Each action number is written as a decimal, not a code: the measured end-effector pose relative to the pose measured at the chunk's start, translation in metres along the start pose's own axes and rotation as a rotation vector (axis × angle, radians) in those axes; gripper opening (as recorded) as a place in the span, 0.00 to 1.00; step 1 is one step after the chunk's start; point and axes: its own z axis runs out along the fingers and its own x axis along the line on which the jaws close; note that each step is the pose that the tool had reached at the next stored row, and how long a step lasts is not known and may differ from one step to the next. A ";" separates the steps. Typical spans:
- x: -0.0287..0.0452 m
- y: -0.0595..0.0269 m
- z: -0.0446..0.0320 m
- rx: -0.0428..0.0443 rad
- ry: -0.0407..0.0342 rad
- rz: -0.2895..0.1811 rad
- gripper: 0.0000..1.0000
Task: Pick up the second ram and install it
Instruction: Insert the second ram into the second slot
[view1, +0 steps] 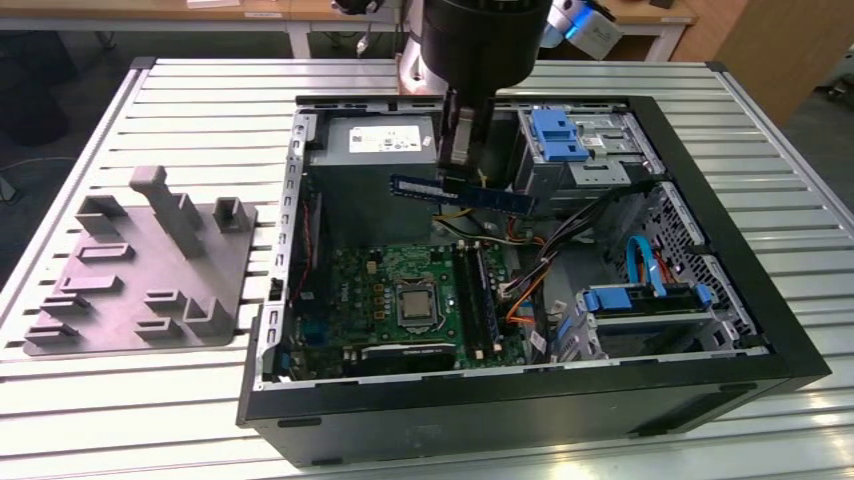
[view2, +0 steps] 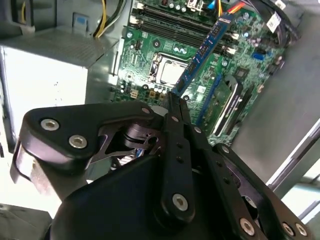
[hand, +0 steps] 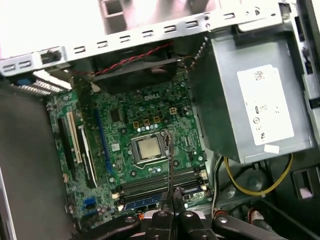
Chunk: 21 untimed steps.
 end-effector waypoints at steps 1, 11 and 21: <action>0.0000 0.0000 0.0001 0.0004 -0.0004 0.018 0.11; 0.0000 0.0000 0.0009 0.0043 -0.0050 0.199 0.11; 0.0000 0.0000 0.0014 0.0082 -0.0097 0.382 0.11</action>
